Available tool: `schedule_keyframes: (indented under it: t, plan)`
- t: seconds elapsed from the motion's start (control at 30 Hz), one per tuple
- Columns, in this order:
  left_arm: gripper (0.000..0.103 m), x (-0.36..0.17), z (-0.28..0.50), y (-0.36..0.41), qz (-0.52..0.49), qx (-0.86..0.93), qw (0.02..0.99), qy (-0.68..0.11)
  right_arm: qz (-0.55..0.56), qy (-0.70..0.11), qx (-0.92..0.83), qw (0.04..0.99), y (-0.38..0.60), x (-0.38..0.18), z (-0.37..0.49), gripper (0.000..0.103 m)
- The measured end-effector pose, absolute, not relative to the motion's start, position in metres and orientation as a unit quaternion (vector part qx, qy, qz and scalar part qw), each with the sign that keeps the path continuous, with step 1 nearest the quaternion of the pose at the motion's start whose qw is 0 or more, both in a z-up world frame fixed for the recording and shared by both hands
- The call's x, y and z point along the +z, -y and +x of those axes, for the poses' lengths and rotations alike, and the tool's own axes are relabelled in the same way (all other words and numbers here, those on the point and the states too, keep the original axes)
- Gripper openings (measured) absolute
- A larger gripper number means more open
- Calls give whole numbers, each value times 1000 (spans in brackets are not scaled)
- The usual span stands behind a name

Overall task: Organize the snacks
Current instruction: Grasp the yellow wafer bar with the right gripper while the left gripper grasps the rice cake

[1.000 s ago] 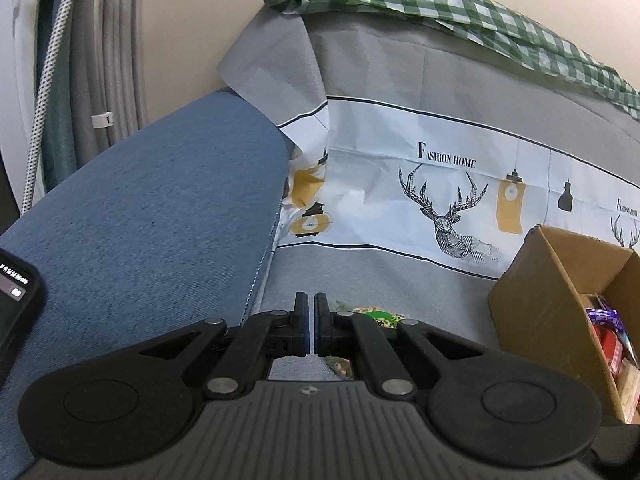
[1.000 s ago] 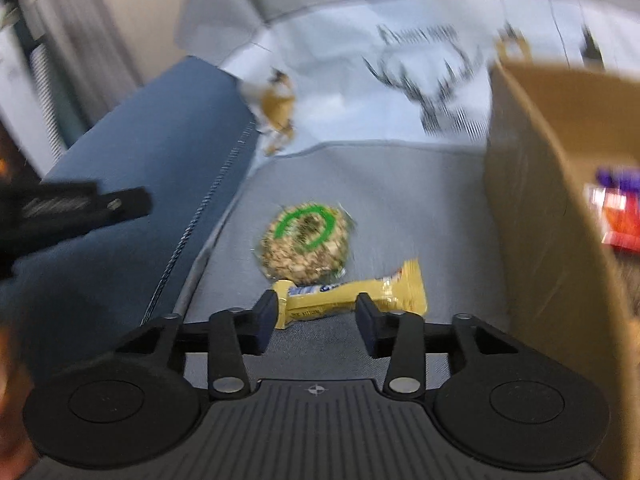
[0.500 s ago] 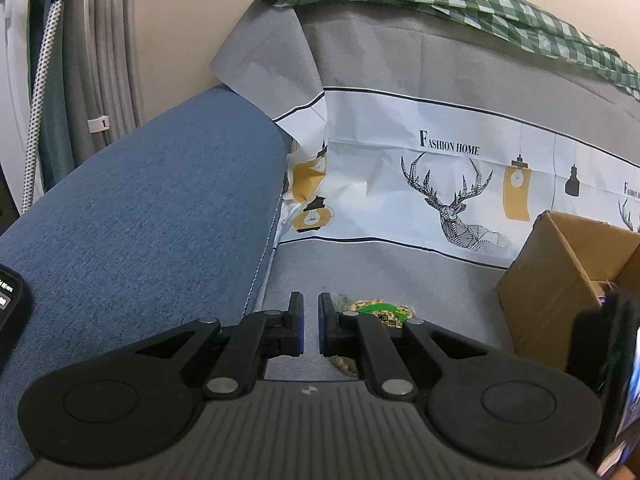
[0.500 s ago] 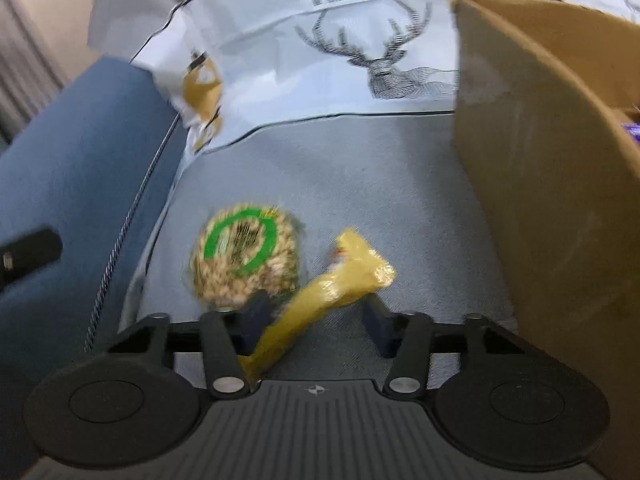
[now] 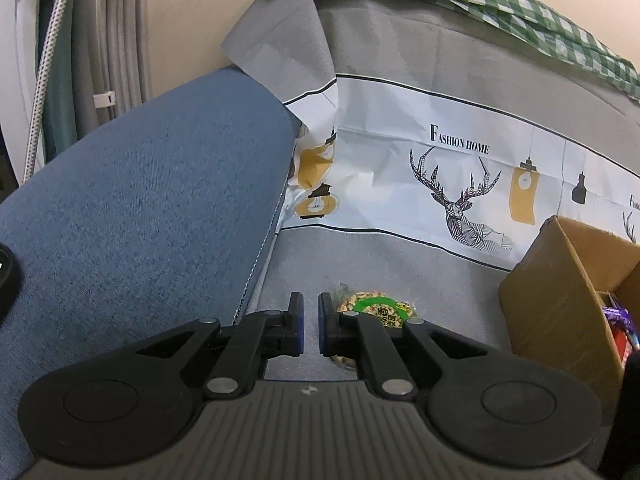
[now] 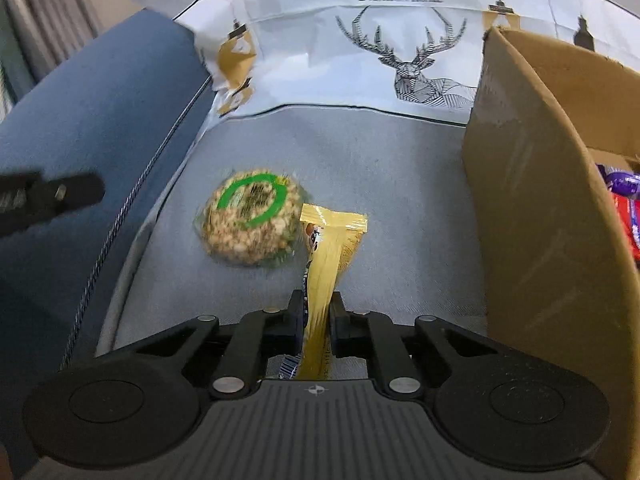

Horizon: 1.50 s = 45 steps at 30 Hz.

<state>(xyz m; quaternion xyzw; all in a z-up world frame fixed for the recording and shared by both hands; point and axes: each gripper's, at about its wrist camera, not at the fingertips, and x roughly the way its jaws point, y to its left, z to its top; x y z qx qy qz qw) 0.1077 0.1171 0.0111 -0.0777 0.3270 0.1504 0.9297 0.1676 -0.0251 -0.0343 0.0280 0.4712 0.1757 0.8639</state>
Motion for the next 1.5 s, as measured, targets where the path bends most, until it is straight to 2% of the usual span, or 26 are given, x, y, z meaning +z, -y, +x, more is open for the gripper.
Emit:
schedule_keyframes:
  t: [0.07, 0.13, 0.17, 0.2, 0.27, 0.3, 0.43, 0.57, 0.63, 0.67, 0.7, 0.77, 0.87, 0.97, 1.1, 1.5]
  plan:
    - [9, 11, 108, -115, -79, 152, 928, -330, 22, -485, 181, 856, 25, -40, 167, 13]
    - [15, 9, 107, -114, -77, 149, 927, -336, 37, -510, 187, 839, 28, -48, 168, 16]
    - [19, 8, 106, -113, -74, 148, 926, -339, 52, -518, 185, 833, 32, -49, 167, 23]
    - [20, 8, 105, -113, -71, 149, 925, -341, 69, -520, 182, 832, 38, -49, 167, 35]
    - [20, 7, 103, -114, -70, 148, 924, -345, 95, -515, 179, 833, 48, -44, 165, 46]
    - [20, 6, 102, -115, -73, 148, 923, -346, 102, -511, 180, 834, 54, -41, 164, 48]
    - [21, 5, 99, -120, -90, 147, 920, -352, 93, -508, 197, 833, 59, -38, 154, 48]
    - [34, 3, 101, -119, -97, 141, 917, -361, 51, -518, 193, 831, 50, -48, 149, 48]
    - [39, 1, 105, -118, -97, 134, 916, -366, 29, -517, 190, 834, 44, -52, 147, 40]
    - [46, -1, 107, -117, -97, 129, 915, -370, 14, -510, 188, 839, 41, -51, 145, 25]
    - [57, -3, 109, -116, -99, 122, 913, -377, 2, -503, 190, 843, 40, -49, 142, 24]
    - [70, -8, 114, -113, -97, 115, 910, -387, 9, -503, 196, 842, 42, -45, 138, 24]
    - [85, -13, 123, -110, -94, 103, 910, -390, 23, -500, 214, 839, 49, -31, 124, 24]
    - [88, -20, 138, -108, -96, 92, 907, -401, 27, -490, 220, 843, 56, -19, 110, 24]
    - [102, -31, 158, -102, -90, 77, 901, -417, 50, -515, 208, 830, 61, -27, 116, 24]
    - [102, -65, 207, -93, -72, 52, 883, -460, 80, -548, 164, 816, 48, -51, 136, 24]
